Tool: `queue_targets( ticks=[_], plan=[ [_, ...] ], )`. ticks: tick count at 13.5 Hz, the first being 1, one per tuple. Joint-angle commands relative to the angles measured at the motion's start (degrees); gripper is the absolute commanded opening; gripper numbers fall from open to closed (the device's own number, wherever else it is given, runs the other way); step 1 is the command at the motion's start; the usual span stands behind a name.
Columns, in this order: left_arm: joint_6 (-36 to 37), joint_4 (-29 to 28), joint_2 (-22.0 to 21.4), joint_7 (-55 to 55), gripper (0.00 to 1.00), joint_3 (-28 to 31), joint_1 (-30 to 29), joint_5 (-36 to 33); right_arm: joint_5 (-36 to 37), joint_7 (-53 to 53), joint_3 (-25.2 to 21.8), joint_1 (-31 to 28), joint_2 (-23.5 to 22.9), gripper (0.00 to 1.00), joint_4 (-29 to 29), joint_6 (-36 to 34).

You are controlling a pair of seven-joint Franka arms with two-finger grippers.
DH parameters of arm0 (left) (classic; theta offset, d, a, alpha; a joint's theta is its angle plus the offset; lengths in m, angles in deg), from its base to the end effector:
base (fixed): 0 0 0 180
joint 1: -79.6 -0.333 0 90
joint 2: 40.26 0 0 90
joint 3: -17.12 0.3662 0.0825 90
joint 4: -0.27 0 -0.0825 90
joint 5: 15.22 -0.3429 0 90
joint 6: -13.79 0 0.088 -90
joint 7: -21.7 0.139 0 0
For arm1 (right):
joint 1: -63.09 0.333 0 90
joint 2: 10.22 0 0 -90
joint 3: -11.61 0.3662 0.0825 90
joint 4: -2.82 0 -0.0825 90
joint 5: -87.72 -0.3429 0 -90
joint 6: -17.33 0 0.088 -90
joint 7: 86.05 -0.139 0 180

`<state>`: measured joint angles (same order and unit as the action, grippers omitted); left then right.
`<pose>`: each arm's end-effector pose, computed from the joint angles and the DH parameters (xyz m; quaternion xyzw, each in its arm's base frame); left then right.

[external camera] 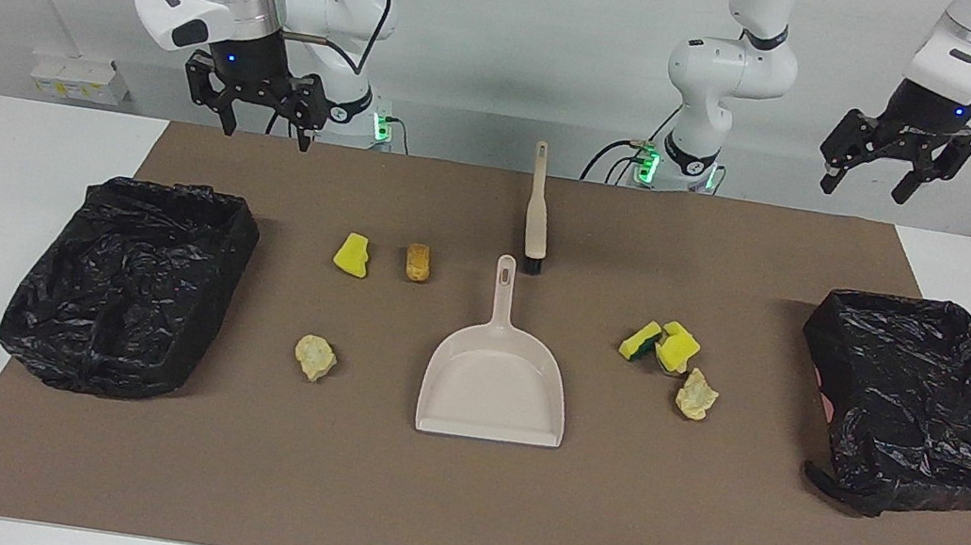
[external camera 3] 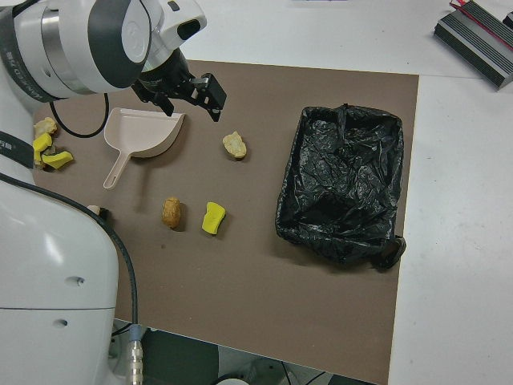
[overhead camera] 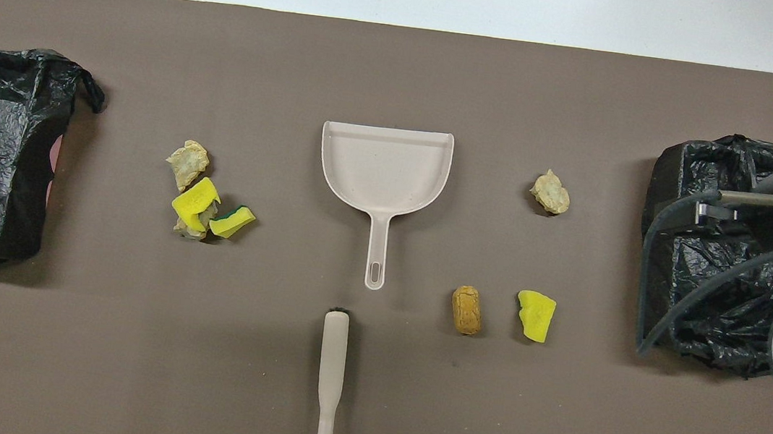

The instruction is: Sweep and dump trash in bin

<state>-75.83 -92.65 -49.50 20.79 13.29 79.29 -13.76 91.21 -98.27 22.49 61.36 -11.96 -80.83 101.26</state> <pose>0.4551 -0.0351 0.6981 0.9984 -0.0233 0.0513 0.0093 0.5082 0.0708 0.6656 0.9991 -0.0296 -0.0072 0.0293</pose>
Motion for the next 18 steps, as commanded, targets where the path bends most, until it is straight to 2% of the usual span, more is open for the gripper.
queue_targets(
  ticks=[1, 5, 7, 9, 12, 14, 17, 18],
  plan=[
    [-0.03, -7.34, -5.42, -0.14, 1.0, -0.03, 1.27, 0.47, -1.11, 0.53, 0.1, -0.99, 1.48, 1.0, -1.69, -0.35],
    [-1.26, -20.17, -13.5, -1.98, 1.0, -0.12, 6.71, 0.65, -2.5, -0.86, 0.1, -1.08, 2.53, 1.0, -2.92, -1.31],
    [-1.96, -25.8, -15.89, -3.21, 1.0, -0.21, 10.13, 2.31, -2.87, -2.89, 0.1, -1.08, 3.41, 1.0, -4.32, -1.58],
    [-7.12, -31.68, -17.47, -8.63, 1.0, -0.39, 15.48, 3.81, -2.78, -2.37, 0.1, -1.0, 4.11, 1.0, -5.21, -1.49],
    [-13.63, -39.07, -17.65, -17.87, 1.0, -0.39, 25.33, 3.9, -2.78, -2.28, 0.01, -1.08, 3.85, 1.0, -4.86, -1.31],
    [-17.5, -41.81, -17.13, -22.7, 1.0, -0.39, 30.43, 5.03, -2.87, -2.19, -0.16, -1.35, 3.85, 1.0, -4.95, -1.14],
    [-24.27, -45.77, -14.41, -29.74, 1.0, -0.39, 38.52, 5.31, -2.87, -2.98, -0.42, -1.44, 3.94, 1.0, -5.3, -0.97],
    [-25.68, -46.47, -11.79, -31.76, 1.0, -0.39, 41.24, 5.31, -2.95, -2.55, -0.43, -2.48, 3.94, 1.0, -5.3, -0.87]
  ],
)
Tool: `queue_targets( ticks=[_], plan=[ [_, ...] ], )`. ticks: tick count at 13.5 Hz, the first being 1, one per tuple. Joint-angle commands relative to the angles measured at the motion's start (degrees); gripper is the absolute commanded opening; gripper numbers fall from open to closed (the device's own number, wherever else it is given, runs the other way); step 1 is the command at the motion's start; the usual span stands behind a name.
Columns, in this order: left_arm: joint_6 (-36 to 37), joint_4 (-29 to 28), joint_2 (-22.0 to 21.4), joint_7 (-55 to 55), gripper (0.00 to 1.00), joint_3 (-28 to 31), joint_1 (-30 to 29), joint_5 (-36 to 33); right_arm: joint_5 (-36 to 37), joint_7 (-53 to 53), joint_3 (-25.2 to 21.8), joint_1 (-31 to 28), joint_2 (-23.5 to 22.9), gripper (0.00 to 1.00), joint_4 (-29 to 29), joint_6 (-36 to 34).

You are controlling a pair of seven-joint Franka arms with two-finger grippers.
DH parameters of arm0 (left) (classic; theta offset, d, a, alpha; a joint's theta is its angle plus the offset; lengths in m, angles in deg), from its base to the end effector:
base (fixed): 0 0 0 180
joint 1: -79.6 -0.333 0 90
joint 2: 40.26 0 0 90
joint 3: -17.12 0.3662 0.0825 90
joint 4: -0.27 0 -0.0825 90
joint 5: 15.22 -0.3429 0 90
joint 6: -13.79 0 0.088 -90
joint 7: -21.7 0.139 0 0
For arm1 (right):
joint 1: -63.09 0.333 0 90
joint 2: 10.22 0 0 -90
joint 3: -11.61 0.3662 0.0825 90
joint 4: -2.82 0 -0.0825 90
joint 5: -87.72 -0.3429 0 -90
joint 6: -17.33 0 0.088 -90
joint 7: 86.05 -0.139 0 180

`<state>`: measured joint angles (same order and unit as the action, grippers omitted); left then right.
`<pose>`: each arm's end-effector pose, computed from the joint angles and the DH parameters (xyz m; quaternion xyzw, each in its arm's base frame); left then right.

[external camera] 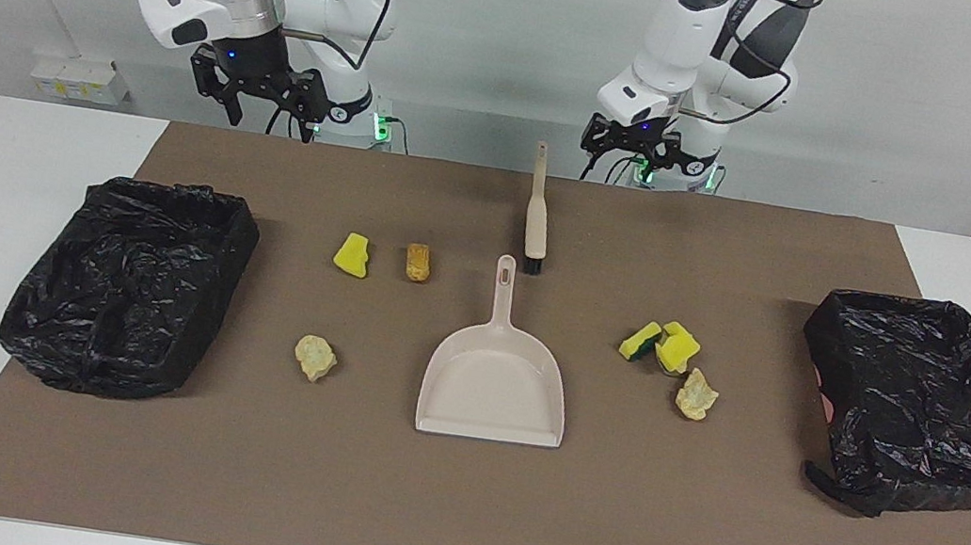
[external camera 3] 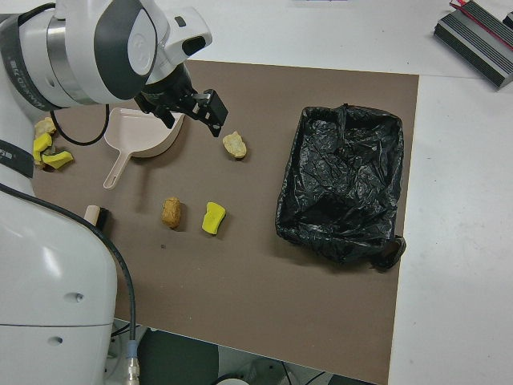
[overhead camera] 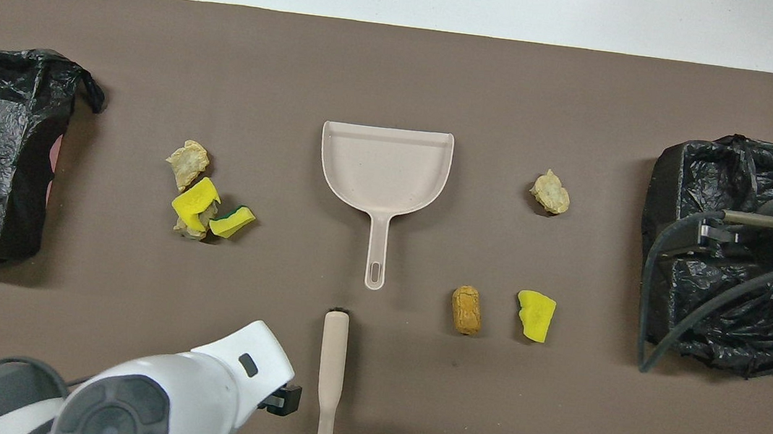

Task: Sweep and dump trash in bin
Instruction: 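Grasp the brush with the left gripper while the right gripper reaches the dustpan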

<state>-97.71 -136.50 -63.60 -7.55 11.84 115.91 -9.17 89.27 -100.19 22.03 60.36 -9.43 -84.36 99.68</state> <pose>0.2617 -0.2504 0.4988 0.9959 -0.0833 -0.0317 0.0150 0.4885 0.0627 0.6593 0.9976 -0.0576 -0.0319 0.0211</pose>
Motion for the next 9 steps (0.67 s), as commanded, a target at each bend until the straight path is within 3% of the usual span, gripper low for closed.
queue_targets(
  ticks=[1, 2, 6, 9],
  plan=[
    [-6.42, -2.71, 7.03, -6.49, 1.0, 1.06, 8.56, 0.71, -1.11, -0.45, 0.12, -2.7, 1.5, 1.0, -2.11, 0.71],
    [-9.23, -2.89, 9.69, -9.04, 1.0, 1.06, 10.25, 0.71, -1.63, -0.27, 0.12, -3.15, 1.41, 1.0, -2.2, 2.02],
    [-17.76, -7.27, 11.56, -15.02, 1.0, 1.06, 15.62, 0.71, -1.63, -0.18, 0.21, -2.37, 1.58, 1.0, -2.73, 3.43],
    [-19.46, -8.86, 12.18, -17.33, 1.0, 1.06, 18.7, 0.71, -1.2, -0.09, 0.39, -2.27, 1.06, 1.0, -3.08, 4.13]
  ],
)
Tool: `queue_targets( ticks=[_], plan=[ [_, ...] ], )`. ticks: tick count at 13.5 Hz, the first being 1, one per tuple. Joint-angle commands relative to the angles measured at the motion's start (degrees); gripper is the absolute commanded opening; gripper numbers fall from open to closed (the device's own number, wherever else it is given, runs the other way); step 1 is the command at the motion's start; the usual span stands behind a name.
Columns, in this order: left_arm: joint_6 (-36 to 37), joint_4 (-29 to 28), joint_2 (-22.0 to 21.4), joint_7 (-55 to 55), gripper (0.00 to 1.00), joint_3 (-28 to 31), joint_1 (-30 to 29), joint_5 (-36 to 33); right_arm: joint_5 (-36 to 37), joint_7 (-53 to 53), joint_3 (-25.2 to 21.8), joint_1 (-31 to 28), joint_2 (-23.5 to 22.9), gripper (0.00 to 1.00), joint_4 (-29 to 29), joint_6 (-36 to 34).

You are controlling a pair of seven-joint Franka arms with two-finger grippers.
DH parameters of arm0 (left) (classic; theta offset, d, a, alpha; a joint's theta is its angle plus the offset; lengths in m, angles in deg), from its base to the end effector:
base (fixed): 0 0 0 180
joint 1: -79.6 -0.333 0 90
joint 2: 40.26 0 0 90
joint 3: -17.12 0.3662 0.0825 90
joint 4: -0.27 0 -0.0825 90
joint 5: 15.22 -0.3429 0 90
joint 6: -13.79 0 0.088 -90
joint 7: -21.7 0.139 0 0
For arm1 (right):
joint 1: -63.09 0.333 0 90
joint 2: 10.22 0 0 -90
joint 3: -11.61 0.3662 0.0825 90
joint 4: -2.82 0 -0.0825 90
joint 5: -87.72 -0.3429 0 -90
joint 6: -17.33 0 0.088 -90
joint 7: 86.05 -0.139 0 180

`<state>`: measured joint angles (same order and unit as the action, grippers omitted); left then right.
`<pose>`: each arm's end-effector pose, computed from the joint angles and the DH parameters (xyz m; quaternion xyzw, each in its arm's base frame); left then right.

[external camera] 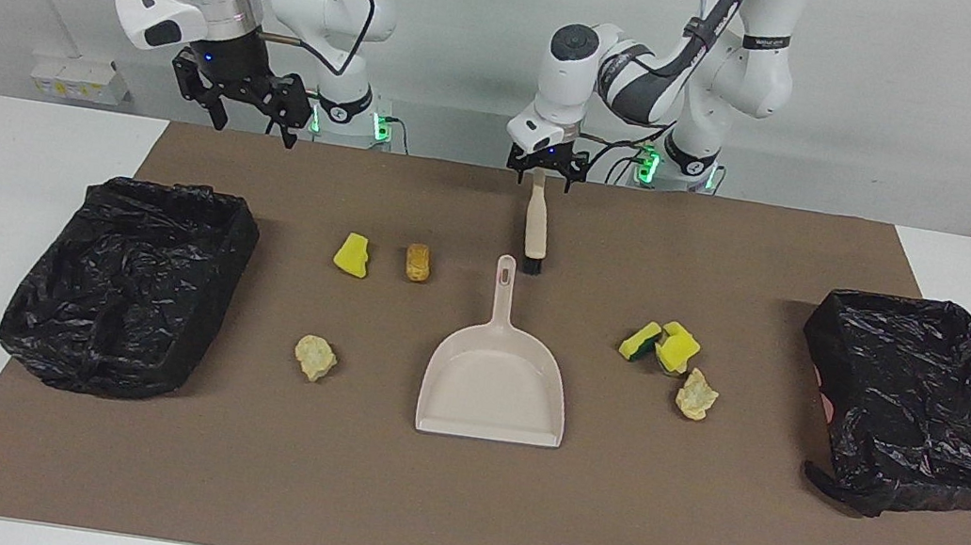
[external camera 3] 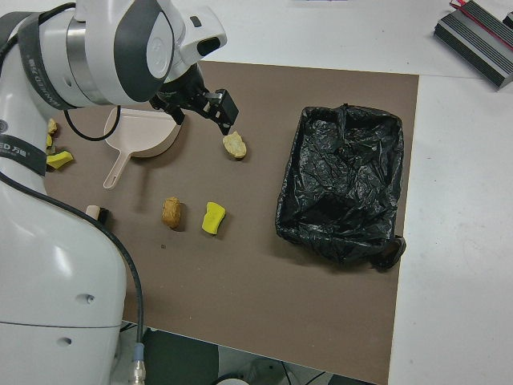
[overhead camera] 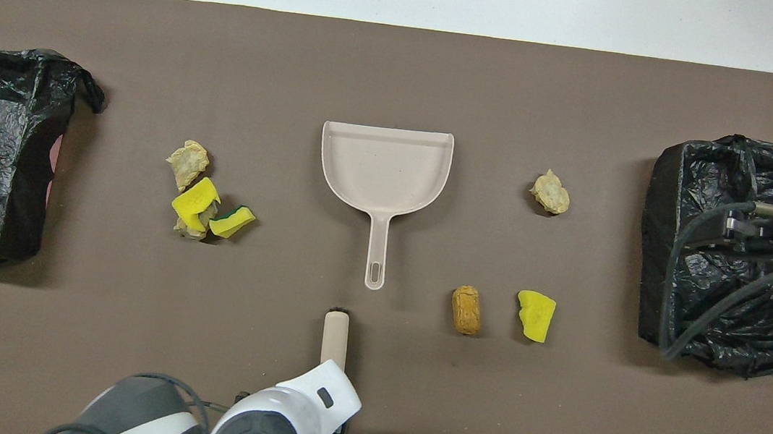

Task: Sweep and dump trash in bin
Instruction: 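Grasp the brush with the left gripper while the right gripper reaches the dustpan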

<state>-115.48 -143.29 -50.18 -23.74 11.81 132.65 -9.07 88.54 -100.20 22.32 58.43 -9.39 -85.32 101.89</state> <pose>0.2052 -0.3442 0.3855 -0.9959 0.0760 0.0489 0.0101 0.4945 0.0512 0.6557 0.9971 -0.0712 -0.0223 0.0126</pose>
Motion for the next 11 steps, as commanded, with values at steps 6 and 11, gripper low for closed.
queue_targets(
  ticks=[6, 11],
  plan=[
    [5.32, -0.16, -1.77, 3.23, 0.0, 1.61, 0.48, 0.61, 0.85, -1.05, 0.36, 6.23, -4.77, 1.0, -1.69, 10.95],
    [11.32, 2.31, -4.57, 5.62, 0.0, 1.79, -5.06, 0.44, 5.16, -6.06, 0.36, 13.35, -11.8, 1.0, -1.6, 18.44]
  ],
)
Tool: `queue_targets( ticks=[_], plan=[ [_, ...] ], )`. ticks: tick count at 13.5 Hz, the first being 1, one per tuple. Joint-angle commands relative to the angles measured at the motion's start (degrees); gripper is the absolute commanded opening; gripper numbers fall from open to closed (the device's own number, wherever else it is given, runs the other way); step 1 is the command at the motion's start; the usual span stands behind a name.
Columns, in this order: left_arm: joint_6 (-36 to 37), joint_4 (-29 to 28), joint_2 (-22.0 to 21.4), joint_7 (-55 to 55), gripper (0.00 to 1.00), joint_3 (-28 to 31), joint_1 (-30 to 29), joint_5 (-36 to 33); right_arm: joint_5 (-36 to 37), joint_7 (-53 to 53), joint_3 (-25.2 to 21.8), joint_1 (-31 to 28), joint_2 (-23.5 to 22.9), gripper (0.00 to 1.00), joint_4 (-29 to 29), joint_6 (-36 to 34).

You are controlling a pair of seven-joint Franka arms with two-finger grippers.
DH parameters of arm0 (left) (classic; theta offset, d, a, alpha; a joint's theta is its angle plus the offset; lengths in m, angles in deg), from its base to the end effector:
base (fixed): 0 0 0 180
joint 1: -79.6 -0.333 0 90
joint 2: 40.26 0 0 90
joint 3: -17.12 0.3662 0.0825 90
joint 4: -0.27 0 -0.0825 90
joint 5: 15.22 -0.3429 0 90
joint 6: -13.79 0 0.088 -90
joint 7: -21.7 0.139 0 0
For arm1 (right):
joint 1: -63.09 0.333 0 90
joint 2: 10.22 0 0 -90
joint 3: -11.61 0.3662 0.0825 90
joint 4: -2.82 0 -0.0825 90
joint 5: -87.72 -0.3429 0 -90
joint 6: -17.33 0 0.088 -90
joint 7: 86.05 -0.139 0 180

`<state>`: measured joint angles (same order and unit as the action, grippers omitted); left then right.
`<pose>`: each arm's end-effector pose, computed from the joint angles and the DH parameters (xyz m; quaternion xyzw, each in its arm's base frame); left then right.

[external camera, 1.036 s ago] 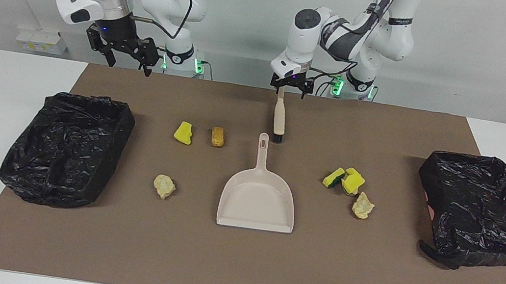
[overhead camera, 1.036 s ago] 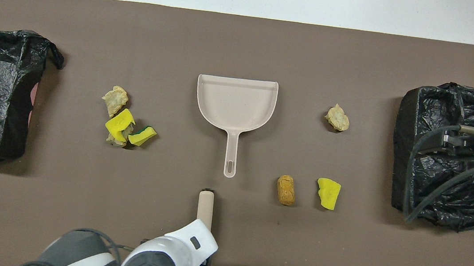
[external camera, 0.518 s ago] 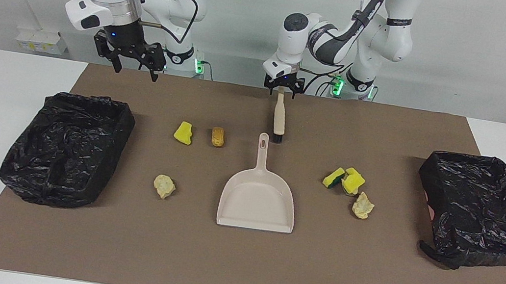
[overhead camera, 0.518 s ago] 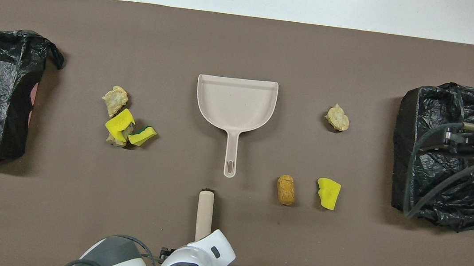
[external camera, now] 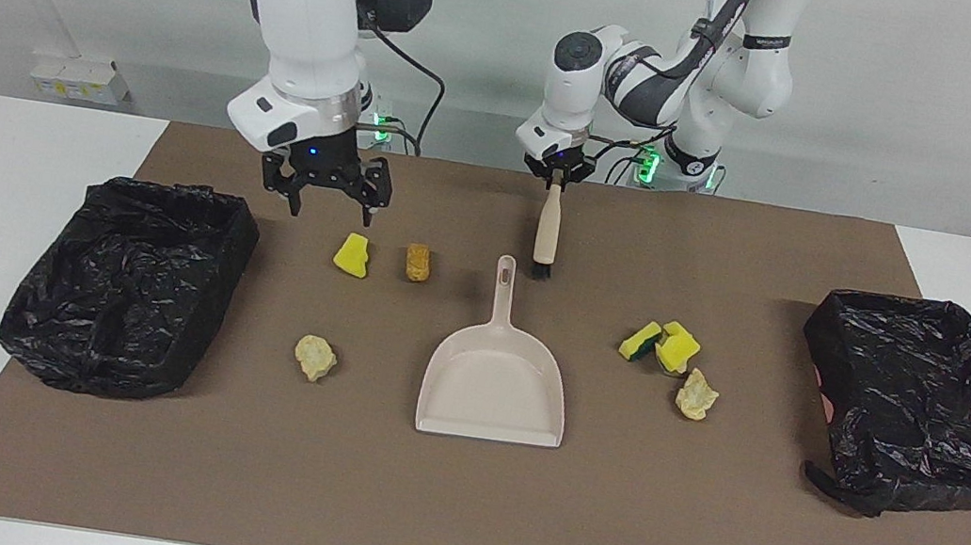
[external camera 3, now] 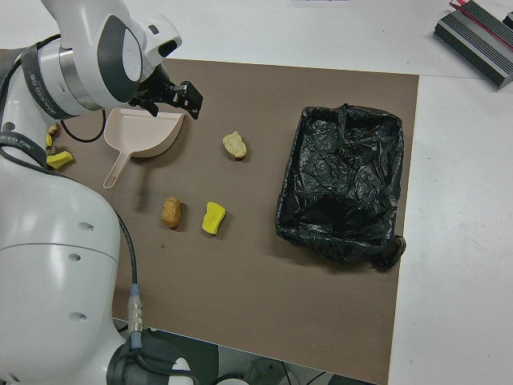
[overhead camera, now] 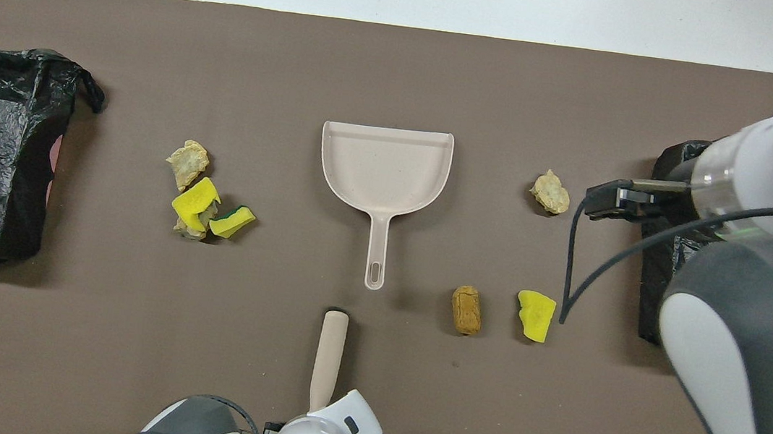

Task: Sweep and dump trash in bin
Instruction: 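Grasp the brush with the left gripper while the right gripper reaches the dustpan, then lift the brush with the left gripper while the right gripper grasps the dustpan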

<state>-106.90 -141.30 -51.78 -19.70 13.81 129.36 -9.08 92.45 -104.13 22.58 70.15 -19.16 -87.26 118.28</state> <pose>0.2264 -0.3150 0.3995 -0.9935 0.0693 0.0832 0.0340 0.5591 0.1627 0.5753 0.9995 0.0053 0.0254 0.0189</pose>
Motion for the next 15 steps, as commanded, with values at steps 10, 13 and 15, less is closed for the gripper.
queue_targets(
  ticks=[10, 13, 15],
  plan=[
    [24.28, 10.51, -12.14, 28.45, 0.0, 0.32, -36.8, 0.09, 1.25, -17.77, 0.1, 15.34, -12.24, 1.0, -1.24, 11.81],
    [23.05, 13.77, -5.74, 37.7, 0.0, 0.32, -43.68, -0.6, 2.21, -22.26, 0.02, 19.22, -15.66, 1.0, -1.33, 15.59],
    [20.86, 16.48, 0.5, 38.07, 0.0, 0.4, -44.57, -3.76, 2.39, -22.97, 0.02, 20.36, -17.6, 1.0, -1.24, 17.87]
  ],
)
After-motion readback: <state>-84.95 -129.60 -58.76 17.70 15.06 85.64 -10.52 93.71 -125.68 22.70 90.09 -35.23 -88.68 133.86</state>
